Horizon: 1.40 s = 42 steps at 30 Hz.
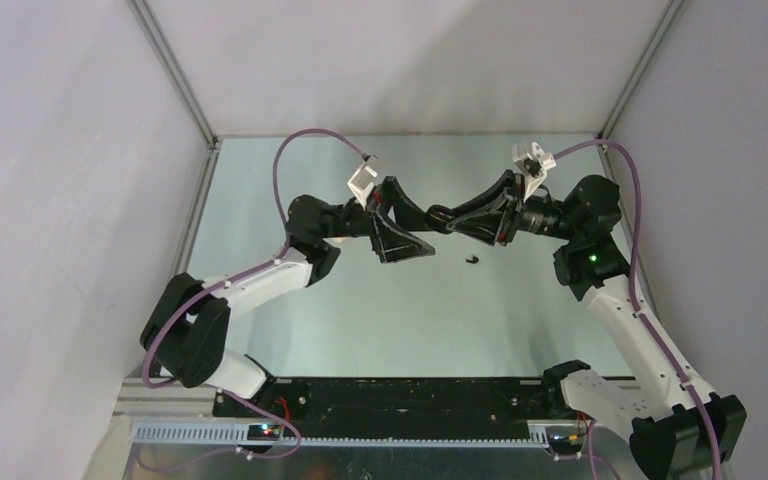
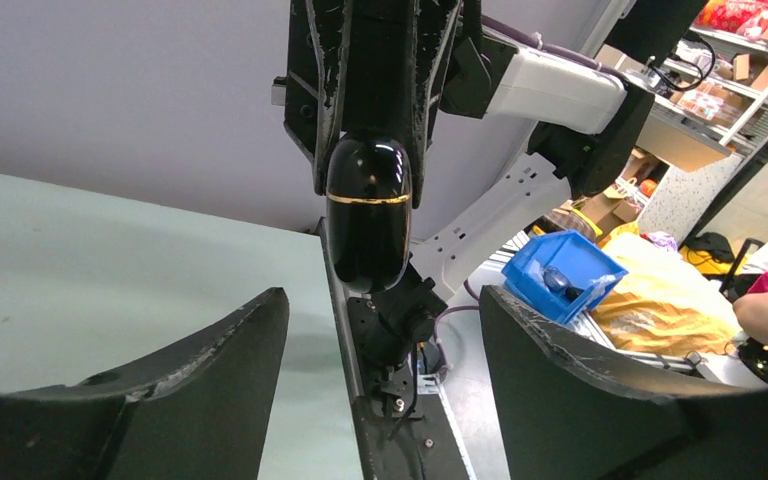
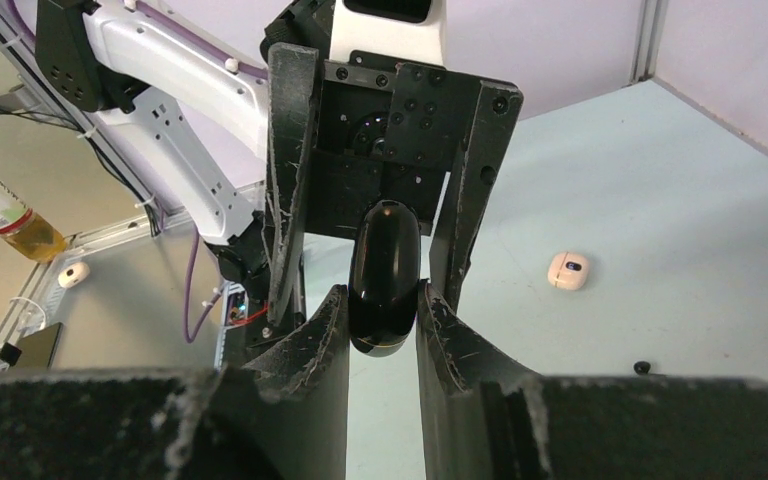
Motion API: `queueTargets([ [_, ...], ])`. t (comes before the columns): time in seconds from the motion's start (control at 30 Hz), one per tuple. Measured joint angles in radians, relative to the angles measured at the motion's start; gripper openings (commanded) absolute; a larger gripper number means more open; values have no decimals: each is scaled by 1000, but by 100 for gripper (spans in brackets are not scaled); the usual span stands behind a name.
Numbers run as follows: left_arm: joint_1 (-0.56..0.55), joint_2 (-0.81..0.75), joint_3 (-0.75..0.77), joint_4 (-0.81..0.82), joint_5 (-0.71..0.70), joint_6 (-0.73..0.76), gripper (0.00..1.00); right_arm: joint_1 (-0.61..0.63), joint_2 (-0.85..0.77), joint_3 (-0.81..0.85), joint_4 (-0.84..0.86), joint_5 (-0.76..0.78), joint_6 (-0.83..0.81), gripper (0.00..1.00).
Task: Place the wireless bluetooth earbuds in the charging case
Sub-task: Pick up the charging case at the center of the board.
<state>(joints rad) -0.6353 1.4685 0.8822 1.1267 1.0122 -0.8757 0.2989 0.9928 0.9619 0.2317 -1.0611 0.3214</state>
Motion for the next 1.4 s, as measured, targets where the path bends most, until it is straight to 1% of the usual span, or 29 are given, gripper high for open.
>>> queueTargets([
  [0.13, -3, 3, 1, -10, -8, 2, 66, 5, 4, -1, 10, 6, -2, 23],
  [0.33, -11, 11, 14, -5, -11, -11, 63, 12, 7, -14, 31, 10, -4, 23],
  [0.67, -15, 18, 25, 16, -14, -34, 57, 25, 19, -27, 42, 26, -4, 23],
  [0.93, -15, 19, 25, 11, -14, -33, 47, 36, 23, -27, 45, 28, -4, 23],
  [1.07, -15, 22, 25, 6, -16, -32, 40, 40, 25, -27, 47, 27, -3, 23],
  [1.13, -15, 23, 25, 0, -17, -32, 38, 40, 26, -27, 47, 24, -3, 23],
  [1.3, -15, 24, 32, -17, -19, -32, 37, 42, 26, -27, 47, 24, -4, 24],
  [1.4, -15, 24, 35, -26, -19, -32, 33, 45, 26, -27, 47, 24, -8, 24],
])
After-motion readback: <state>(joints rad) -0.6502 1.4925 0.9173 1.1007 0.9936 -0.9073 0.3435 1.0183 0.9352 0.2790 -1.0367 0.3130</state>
